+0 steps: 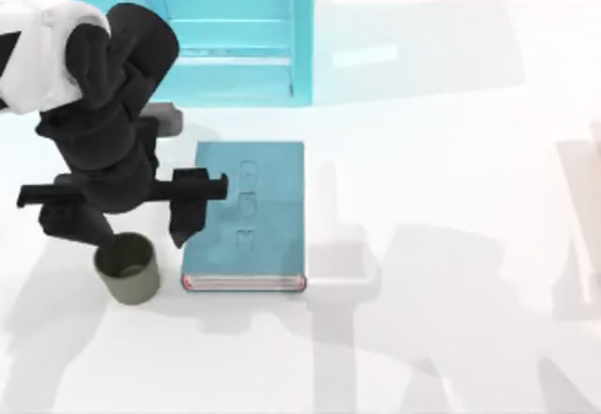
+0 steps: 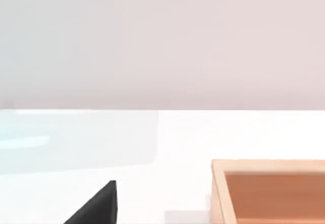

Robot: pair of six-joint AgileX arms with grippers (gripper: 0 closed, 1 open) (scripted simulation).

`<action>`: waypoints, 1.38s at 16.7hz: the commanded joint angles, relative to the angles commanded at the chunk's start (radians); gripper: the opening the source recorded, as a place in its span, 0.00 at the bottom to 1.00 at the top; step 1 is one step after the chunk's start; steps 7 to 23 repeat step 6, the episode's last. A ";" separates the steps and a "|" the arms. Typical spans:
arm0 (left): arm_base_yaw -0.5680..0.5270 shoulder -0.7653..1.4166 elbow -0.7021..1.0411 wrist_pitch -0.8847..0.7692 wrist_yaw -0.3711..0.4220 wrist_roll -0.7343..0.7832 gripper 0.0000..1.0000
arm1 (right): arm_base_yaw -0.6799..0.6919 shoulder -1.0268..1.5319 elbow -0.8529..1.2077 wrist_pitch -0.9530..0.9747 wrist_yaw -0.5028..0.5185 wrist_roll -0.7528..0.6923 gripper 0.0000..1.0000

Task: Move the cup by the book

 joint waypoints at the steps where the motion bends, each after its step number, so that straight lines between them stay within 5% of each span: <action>1: 0.000 0.000 0.000 0.000 0.000 0.000 1.00 | 0.000 0.000 0.000 0.000 0.000 0.000 1.00; 23: 0.000 0.000 0.000 0.000 0.000 0.000 1.00 | 0.000 0.000 0.000 0.000 0.000 0.000 1.00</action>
